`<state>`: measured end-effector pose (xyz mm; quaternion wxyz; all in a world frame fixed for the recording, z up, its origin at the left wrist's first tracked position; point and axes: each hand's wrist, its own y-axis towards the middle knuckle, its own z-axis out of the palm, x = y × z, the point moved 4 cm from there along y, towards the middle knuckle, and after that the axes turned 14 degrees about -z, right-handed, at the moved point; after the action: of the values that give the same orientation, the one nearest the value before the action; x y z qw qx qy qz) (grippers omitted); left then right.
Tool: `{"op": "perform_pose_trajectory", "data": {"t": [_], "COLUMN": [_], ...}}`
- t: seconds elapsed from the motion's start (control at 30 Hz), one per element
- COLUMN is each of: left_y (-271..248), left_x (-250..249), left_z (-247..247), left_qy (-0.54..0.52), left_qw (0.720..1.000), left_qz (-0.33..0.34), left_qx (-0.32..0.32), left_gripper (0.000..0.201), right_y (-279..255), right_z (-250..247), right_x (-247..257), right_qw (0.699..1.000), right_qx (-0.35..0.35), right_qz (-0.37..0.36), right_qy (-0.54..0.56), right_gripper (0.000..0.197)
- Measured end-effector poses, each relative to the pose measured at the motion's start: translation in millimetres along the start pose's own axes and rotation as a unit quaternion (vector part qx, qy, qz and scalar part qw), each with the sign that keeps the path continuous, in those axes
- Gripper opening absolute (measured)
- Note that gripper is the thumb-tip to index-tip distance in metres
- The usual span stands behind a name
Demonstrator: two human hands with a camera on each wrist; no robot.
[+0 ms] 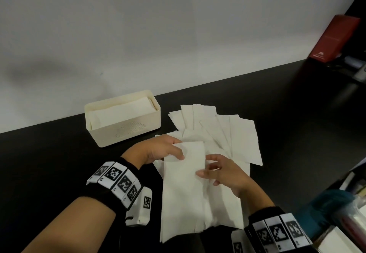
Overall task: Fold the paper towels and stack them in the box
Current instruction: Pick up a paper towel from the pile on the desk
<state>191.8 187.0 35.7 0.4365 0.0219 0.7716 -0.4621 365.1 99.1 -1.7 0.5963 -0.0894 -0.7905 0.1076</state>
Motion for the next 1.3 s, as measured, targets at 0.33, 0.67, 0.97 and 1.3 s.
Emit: {"op": "perform_pose_trajectory", "data": {"t": [0.33, 0.67, 0.97, 1.3], "left_y": [-6.7, -6.0, -11.6, -8.1], "left_x": [14.3, 52.0, 55.5, 66.8], "left_z": [-34.8, -51.8, -52.5, -48.6], "left_qy": [-0.002, 0.077, 0.080, 0.076], "left_qw": [0.996, 0.978, 0.977, 0.975], "left_qz": [-0.049, -0.112, -0.109, -0.129], "left_qx": [-0.074, -0.157, -0.166, -0.161], "left_gripper": [0.021, 0.023, 0.021, 0.020], "right_y": [4.5, 9.8, 20.5, 21.4], "right_z": [11.7, 10.9, 9.1, 14.7], "right_x": [-8.6, -24.6, -33.5, -15.8], "right_qw": [0.992, 0.920, 0.931, 0.961], "right_qx": [0.001, -0.124, -0.125, -0.108], "right_qz": [0.050, 0.191, 0.231, 0.164], "right_qy": [-0.115, -0.318, -0.252, -0.197], "right_gripper": [0.077, 0.093, 0.076, 0.062]}}
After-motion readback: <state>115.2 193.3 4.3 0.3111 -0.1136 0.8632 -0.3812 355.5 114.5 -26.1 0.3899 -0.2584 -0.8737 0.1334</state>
